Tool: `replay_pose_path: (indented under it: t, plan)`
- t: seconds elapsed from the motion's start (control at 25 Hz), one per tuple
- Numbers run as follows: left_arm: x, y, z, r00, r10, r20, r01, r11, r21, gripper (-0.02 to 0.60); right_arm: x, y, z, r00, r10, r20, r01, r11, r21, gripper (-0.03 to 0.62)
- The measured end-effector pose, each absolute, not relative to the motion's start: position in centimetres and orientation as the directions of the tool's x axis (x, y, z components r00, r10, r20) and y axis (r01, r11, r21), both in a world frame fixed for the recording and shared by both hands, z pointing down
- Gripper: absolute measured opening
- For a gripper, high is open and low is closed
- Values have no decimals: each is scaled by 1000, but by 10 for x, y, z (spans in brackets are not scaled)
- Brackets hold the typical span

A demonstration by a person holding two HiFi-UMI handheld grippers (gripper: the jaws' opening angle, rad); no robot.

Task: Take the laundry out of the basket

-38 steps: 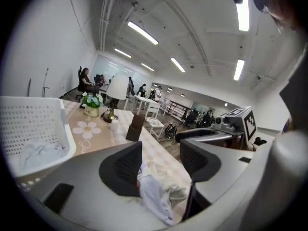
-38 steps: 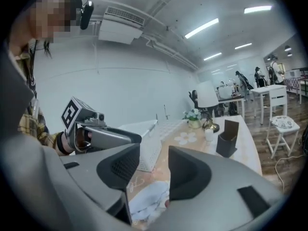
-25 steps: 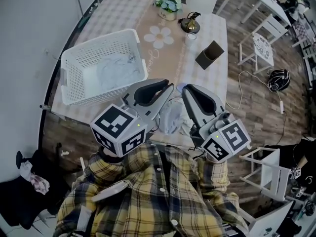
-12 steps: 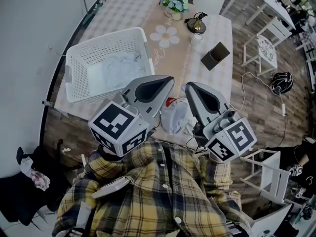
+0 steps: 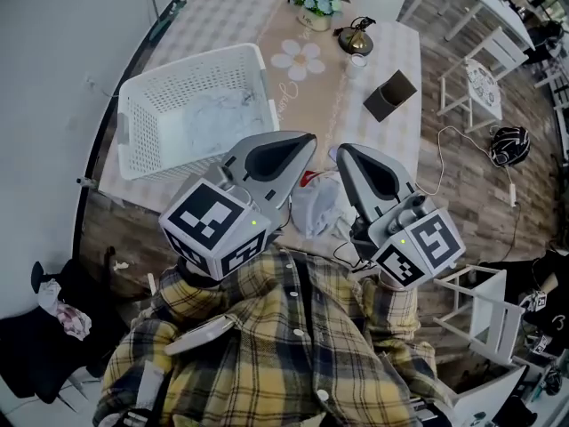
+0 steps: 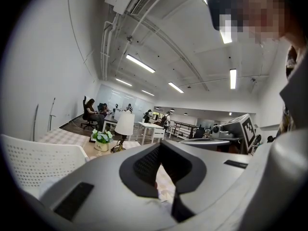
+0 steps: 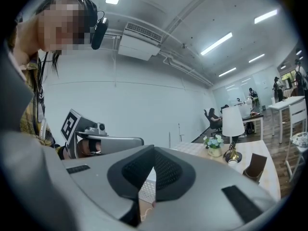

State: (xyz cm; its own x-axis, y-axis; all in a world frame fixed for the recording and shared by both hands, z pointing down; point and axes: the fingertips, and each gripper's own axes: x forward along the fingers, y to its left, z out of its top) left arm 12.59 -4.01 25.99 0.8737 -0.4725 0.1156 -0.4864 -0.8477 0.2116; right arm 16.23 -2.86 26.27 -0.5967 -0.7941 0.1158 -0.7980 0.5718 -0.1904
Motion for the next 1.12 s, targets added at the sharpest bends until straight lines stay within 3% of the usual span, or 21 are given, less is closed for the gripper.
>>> replay_pose_path:
  t: [1.12]
  plan:
    - [92, -48, 274, 863, -482, 153, -505, -835, 220, 22, 154, -38, 278, -532, -834, 148, -839, 496, -223, -6]
